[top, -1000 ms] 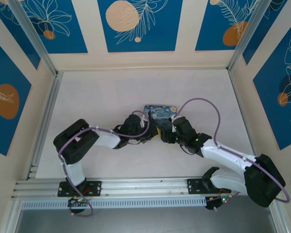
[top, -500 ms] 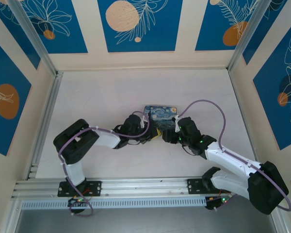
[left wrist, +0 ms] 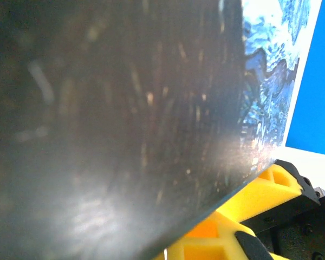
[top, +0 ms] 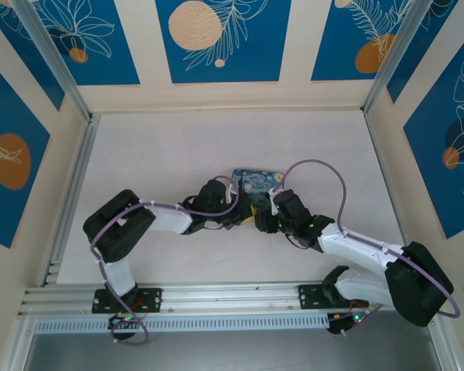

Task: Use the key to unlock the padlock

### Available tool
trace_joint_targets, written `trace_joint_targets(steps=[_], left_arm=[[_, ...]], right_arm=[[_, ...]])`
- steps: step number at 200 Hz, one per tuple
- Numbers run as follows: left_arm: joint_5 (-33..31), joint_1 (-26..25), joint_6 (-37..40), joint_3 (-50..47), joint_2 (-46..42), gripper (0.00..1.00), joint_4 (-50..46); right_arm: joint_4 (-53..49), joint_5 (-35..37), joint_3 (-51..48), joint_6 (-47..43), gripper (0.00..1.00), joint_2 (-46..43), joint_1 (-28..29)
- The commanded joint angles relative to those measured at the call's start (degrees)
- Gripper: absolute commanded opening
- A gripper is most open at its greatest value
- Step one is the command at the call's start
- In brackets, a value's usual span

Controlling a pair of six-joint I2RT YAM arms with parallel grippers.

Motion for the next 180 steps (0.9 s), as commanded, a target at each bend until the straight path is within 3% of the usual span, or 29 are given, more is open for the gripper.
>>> trace_joint_targets(steps=[1,53,136,180], left_arm=[[4.0,0.3,-0.5,2.9,-3.1,0.0,-1.6],[5.6,0.5,-0.5,4.8,-4.4,0.0,-4.5],[6.7,0.7,-0.6,5.9,-5.4,0.0,-5.8],[6.8,0.9,-0.5,6.1,-5.2,0.0,-6.4]], right_arm=[[2.1,2.6,-0.2,-1.7,0.43,0.9,0.8],[2.2,5.4,0.5,-3.3,0.4,1.5,2.0],[2.3,16.0,1.3,-4.4,0.32,3.2,6.7],[1.0,15.5,1.0,-4.6,0.35,1.5,7.4]])
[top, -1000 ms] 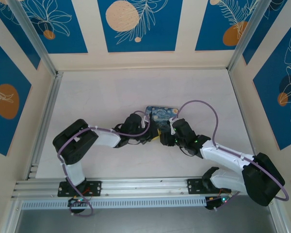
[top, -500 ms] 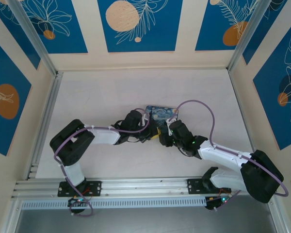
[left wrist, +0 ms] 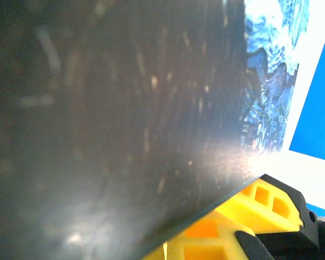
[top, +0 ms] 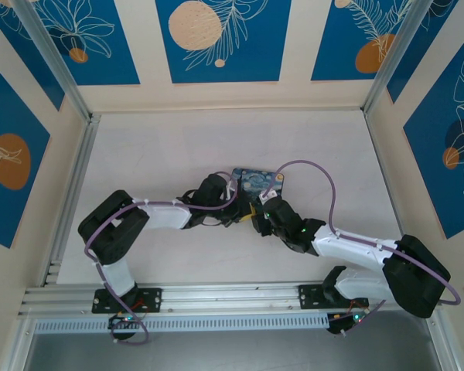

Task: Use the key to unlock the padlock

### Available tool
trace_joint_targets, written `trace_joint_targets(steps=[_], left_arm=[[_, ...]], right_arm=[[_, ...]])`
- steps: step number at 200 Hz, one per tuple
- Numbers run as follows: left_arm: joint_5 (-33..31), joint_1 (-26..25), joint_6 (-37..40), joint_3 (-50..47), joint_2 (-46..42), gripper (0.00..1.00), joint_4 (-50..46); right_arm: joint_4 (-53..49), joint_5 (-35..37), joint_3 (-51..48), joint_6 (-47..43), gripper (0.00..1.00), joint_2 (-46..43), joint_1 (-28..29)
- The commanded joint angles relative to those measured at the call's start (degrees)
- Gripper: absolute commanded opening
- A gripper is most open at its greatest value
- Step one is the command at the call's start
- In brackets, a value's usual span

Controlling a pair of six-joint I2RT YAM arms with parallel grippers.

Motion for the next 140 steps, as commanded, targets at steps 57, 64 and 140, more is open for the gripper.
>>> trace_joint_targets(steps=[57,64,140], left_arm=[[6.3,0.4,-1.5,2.1,-3.6,0.0,4.0],[6.4,0.5,-1.6,2.1,-3.7,0.0,4.0],[6.9,0.9,-1.7,2.2,-4.4,0.0,3.6]], right_arm=[[-0.5,7.9,-2.0,3.4,0.27,-2.3,1.7],[-0.2,8.2,-2.3,3.7,0.26,-2.4,1.7],[1.0,9.1,-2.3,4.1,0.26,-1.7,2.0]])
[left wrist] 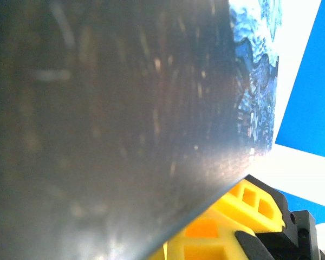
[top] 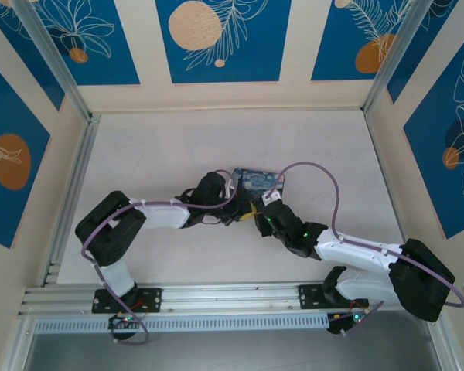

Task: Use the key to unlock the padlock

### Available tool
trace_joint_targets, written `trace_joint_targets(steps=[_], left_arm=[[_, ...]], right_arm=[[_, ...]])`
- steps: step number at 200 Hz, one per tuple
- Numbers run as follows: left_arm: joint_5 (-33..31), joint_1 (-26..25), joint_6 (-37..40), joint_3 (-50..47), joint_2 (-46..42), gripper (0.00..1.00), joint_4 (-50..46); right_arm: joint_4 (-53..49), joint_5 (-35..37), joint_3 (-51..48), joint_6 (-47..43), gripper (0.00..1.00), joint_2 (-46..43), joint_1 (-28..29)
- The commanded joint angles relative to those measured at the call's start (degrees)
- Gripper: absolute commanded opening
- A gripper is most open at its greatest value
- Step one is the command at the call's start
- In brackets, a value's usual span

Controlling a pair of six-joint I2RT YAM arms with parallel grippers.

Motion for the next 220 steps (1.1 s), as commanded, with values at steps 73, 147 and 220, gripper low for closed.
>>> trace_joint_targets(steps=[73,147,220], left_arm=[[5.2,0.4,-0.5,2.1,-2.9,0.0,3.4],[4.7,0.5,-0.8,0.6,-1.9,0.0,5.2],[4.3,0.5,-1.2,0.7,-1.0,0.0,6.2]], right_arm=[[0.7,2.2,2.3,-0.6,0.16,3.6,-0.8],[-0.3,-12.0,3.0,1.3,0.06,-0.3,-6.2],[2.4,-32.1,0.8,6.3,0.03,-3.0,-16.1]])
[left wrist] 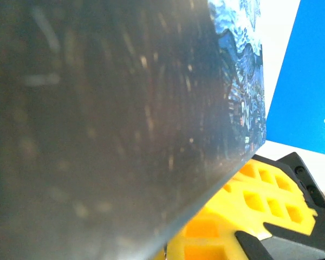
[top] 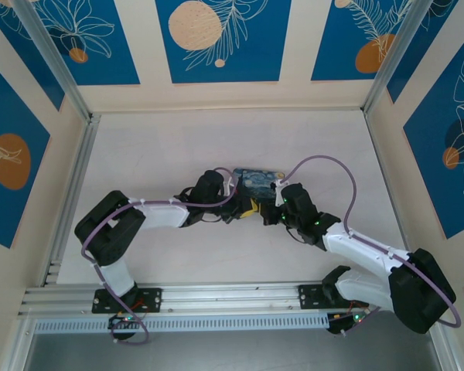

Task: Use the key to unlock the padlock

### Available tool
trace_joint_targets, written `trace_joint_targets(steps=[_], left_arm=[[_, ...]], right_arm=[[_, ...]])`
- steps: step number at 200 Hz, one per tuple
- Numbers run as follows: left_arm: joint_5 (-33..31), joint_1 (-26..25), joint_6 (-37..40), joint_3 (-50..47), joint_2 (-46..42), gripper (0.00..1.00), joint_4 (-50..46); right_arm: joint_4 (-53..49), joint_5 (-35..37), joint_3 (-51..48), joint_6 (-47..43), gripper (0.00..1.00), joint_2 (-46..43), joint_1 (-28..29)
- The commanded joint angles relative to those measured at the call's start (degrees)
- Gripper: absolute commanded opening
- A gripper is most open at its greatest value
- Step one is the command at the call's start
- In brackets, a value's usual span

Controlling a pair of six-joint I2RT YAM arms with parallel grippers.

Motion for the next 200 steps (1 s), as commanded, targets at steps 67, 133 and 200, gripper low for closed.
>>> trace_joint_targets(steps=[67,133,200], left_arm=[[2.2,-0.1,-1.0,1.2,-1.3,0.0,2.4],[3.5,0.5,-0.2,3.1,-3.1,0.0,-2.0],[3.8,0.6,0.1,3.5,-3.7,0.0,-3.2]], right_arm=[[-3.1,-2.8,-2.9,-0.6,0.36,-5.6,0.5],[-6.6,18.0,-1.7,-6.0,0.35,-4.4,9.9],[-3.9,29.5,0.7,-8.7,0.34,1.8,14.9]])
